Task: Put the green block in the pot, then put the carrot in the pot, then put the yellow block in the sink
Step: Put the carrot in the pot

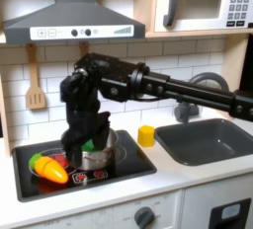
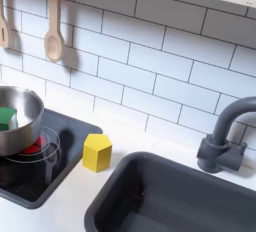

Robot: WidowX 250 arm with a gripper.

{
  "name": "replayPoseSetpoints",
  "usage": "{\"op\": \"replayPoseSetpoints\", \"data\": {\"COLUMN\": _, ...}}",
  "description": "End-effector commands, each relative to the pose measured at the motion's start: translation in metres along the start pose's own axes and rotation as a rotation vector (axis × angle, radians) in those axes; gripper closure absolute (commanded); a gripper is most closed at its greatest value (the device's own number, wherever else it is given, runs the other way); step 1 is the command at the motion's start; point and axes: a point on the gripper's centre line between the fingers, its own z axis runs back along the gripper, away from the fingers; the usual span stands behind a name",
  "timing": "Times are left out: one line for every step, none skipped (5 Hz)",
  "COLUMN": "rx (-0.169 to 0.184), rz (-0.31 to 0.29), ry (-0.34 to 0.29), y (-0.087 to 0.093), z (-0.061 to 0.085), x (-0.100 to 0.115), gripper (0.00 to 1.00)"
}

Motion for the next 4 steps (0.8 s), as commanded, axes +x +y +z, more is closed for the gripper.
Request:
{"op": "replayPoseSetpoints", "data": {"rx": 0.016, "rz": 0.003, "ry": -0.012, "y": 0.006, "z": -0.001, "x": 0.021, "gripper": 0.0}}
{"op": "replayPoseSetpoints", "data": {"rx": 0.021, "rz": 0.026, "ry": 0.0, "y": 0.015, "z": -0.01, "x": 0.031, "gripper": 0.0}}
{"op": "replayPoseSetpoints", "data": {"rx": 0.029, "rz": 0.037, "ry": 0.014, "y": 0.019, "z": -0.021, "x": 0.041, "gripper": 0.0}}
{"op": "replayPoseSetpoints", "data": {"rx": 0.043, "rz": 0.034, "ry": 0.033, "y": 0.017, "z": -0.032, "x": 0.048, "gripper": 0.0}}
